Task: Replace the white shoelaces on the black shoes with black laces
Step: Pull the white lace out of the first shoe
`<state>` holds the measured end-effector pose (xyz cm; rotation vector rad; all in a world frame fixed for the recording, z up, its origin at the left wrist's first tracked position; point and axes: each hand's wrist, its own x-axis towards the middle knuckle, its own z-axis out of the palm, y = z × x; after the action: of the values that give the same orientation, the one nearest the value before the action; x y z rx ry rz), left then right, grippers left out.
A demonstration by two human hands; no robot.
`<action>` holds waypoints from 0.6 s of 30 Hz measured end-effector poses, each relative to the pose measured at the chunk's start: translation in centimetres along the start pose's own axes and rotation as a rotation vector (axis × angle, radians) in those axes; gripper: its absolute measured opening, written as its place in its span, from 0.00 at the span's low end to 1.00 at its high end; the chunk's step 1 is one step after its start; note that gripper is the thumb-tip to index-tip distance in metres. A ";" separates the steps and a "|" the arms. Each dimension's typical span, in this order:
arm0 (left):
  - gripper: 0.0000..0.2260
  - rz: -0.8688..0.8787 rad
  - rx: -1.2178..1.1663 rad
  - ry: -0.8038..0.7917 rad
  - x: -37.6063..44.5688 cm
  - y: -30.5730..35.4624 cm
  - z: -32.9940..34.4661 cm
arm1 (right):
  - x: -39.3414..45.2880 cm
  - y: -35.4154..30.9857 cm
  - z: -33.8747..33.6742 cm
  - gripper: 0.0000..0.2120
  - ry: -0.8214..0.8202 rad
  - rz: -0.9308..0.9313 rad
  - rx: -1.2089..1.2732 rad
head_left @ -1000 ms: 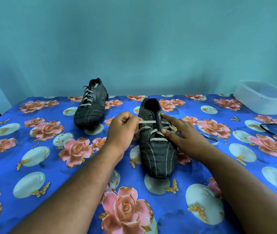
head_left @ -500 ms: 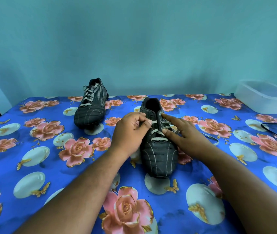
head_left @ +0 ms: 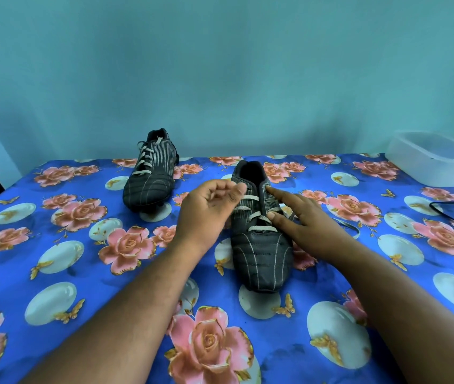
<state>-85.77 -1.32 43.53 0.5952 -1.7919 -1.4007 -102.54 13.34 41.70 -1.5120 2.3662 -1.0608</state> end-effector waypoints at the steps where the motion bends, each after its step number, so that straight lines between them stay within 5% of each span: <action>1: 0.16 0.049 0.080 -0.013 -0.2 -0.1 0.3 | 0.0 0.0 0.0 0.27 0.001 0.001 -0.001; 5: 0.09 0.146 0.276 -0.006 -0.1 -0.9 0.9 | 0.1 -0.1 0.0 0.27 0.002 0.005 -0.005; 8: 0.05 0.011 0.112 -0.052 -0.1 -0.3 0.4 | 0.0 -0.1 0.0 0.27 -0.002 0.006 -0.001; 14: 0.18 -0.162 -0.135 0.010 0.2 0.4 -0.8 | -0.1 -0.1 0.0 0.34 -0.005 0.000 0.028; 18: 0.11 -0.207 -0.184 0.011 0.2 0.6 -0.8 | 0.0 0.0 -0.1 0.35 -0.011 0.005 0.044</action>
<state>-85.20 -1.76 44.21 0.7035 -1.6068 -1.6771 -102.56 13.38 41.73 -1.4921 2.3228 -1.0935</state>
